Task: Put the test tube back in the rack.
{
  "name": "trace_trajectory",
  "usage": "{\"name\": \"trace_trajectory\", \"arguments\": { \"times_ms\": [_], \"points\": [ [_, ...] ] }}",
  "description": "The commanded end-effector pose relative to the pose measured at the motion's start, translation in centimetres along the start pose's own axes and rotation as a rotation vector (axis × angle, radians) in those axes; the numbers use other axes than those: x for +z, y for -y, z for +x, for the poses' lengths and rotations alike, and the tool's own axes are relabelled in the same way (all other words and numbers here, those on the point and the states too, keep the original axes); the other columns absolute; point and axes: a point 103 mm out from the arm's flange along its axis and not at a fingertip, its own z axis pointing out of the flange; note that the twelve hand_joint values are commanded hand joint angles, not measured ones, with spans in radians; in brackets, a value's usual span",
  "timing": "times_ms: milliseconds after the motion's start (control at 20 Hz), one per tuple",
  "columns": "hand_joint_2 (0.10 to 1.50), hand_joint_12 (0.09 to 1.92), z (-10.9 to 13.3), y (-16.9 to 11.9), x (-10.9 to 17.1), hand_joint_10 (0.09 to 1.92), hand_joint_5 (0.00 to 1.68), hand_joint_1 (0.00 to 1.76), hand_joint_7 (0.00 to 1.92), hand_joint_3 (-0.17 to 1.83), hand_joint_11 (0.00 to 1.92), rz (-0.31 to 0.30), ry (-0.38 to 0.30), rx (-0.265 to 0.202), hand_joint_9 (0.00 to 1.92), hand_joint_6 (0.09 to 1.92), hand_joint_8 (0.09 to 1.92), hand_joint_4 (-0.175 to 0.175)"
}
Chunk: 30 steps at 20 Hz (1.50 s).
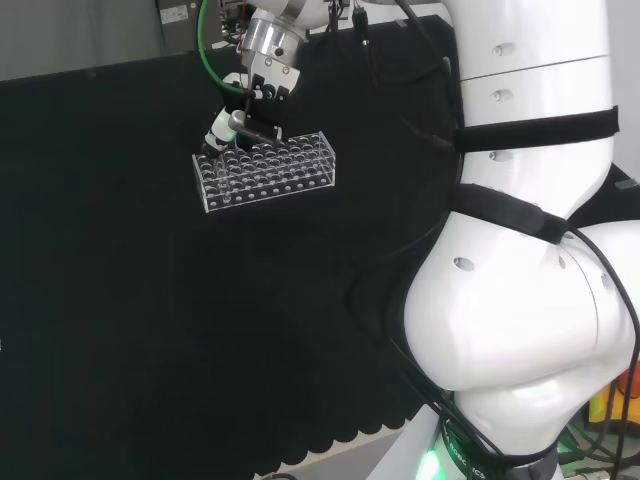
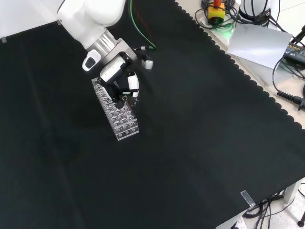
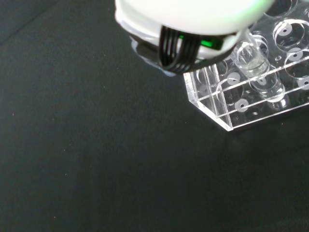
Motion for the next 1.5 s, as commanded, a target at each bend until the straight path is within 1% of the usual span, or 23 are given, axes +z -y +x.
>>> {"name": "trace_trajectory", "arguments": {
  "times_ms": [50, 100, 150, 250, 300, 350, 400, 450, 500, 550, 600, 650, 800, 900, 1050, 1250, 1500],
  "points": [
    [0.76, 0.88, -0.2, 0.0, 0.2, 0.75, 1.38, 1.33, 1.38, 0.44, 1.25, 0.008, 0.003, 0.002, 1.62, 0.09, 0.68, -0.175],
    [0.76, 0.88, -0.2, 0.0, 0.3, 0.75, 1.38, 1.33, 1.38, 0.44, 1.25, 0.01, 0.001, -0.003, 1.62, 0.09, 0.68, -0.175],
    [0.76, 0.88, -0.2, 0.0, 0.4, 0.75, 1.38, 1.33, 1.37, 0.44, 1.25, 0.027, 0.001, -0.025, 1.62, 0.09, 0.68, -0.175],
    [0.75, 0.92, -0.4, 0.0, 0.6, 0.77, 1.39, 1.33, 1.37, 0.45, 1.24, 0.081, -0.032, -0.075, 1.61, 0.09, 0.7, -0.175],
    [0.73, 0.99, -0.5, 0.0, 0.7, 0.8, 1.36, 1.32, 1.36, 0.48, 1.22, 0.114, -0.053, -0.089, 1.58, 0.21, 0.65, -0.175],
    [0.77, 1.1, -0.6, 0.0, 0.8, 0.82, 1.3, 1.28, 1.38, 0.45, 1.17, 0.136, -0.07, -0.1, 1.52, 0.41, 0.63, -0.175],
    [0.71, 1.22, -0.6, 0.1, 0.8, 0.85, 1.07, 1.24, 1.3, 0.49, 1.05, 0.148, -0.082, -0.108, 1.42, 0.55, 0.66, -0.175],
    [0.63, 1.32, -0.7, 0.2, 0.7, 0.87, 0.84, 1.21, 1.19, 0.58, 0.94, 0.153, -0.092, -0.116, 1.32, 0.64, 0.73, -0.164],
    [0.56, 1.39, -0.7, 0.3, 0.6, 0.88, 0.65, 1.18, 1.06, 0.66, 0.85, 0.157, -0.099, -0.123, 1.22, 0.66, 0.78, -0.143],
    [0.52, 1.43, -0.7, 0.4, 0.5, 0.89, 0.51, 1.16, 0.93, 0.7, 0.78, 0.158, -0.105, -0.127, 1.12, 0.64, 0.84, -0.122],
    [0.5, 1.45, -0.7, 0.5, 0.4, 0.89, 0.43, 1.14, 0.84, 0.73, 0.73, 0.155, -0.114, -0.131, 1.05, 0.61, 0.88, -0.107],
    [0.48, 1.46, -0.7, 0.5, 0.3, 0.89, 0.38, 1.13, 0.77, 0.74, 0.7, 0.151, -0.12, -0.137, 1.0, 0.58, 0.9, -0.098],
    [0.47, 1.47, -0.5, 0.9, -0.2, 0.87, 0.35, 1.12, 0.69, 0.75, 0.64, 0.136, -0.137, -0.155, 0.91, 0.52, 0.92, -0.084],
    [0.47, 1.47, -0.2, 1.3, -0.9, 0.87, 0.35, 1.11, 0.67, 0.75, 0.62, 0.12, -0.148, -0.171, 0.89, 0.51, 0.92, -0.077],
    [0.48, 1.46, 0.4, 2.1, -2.4, 0.86, 0.36, 1.11, 0.65, 0.74, 0.62, 0.103, -0.139, -0.192, 0.88, 0.48, 0.92, -0.07],
    [0.48, 1.45, 1.7, 3.1, -5.2, 0.85, 0.36, 1.11, 0.64, 0.73, 0.62, 0.075, -0.122, -0.213, 0.87, 0.46, 0.92, -0.067],
    [0.49, 1.44, 3.9, 4.5, -9.5, 0.85, 0.37, 1.11, 0.64, 0.73, 0.63, 0.015, -0.093, -0.248, 0.86, 0.44, 0.91, -0.066]
  ]
}}
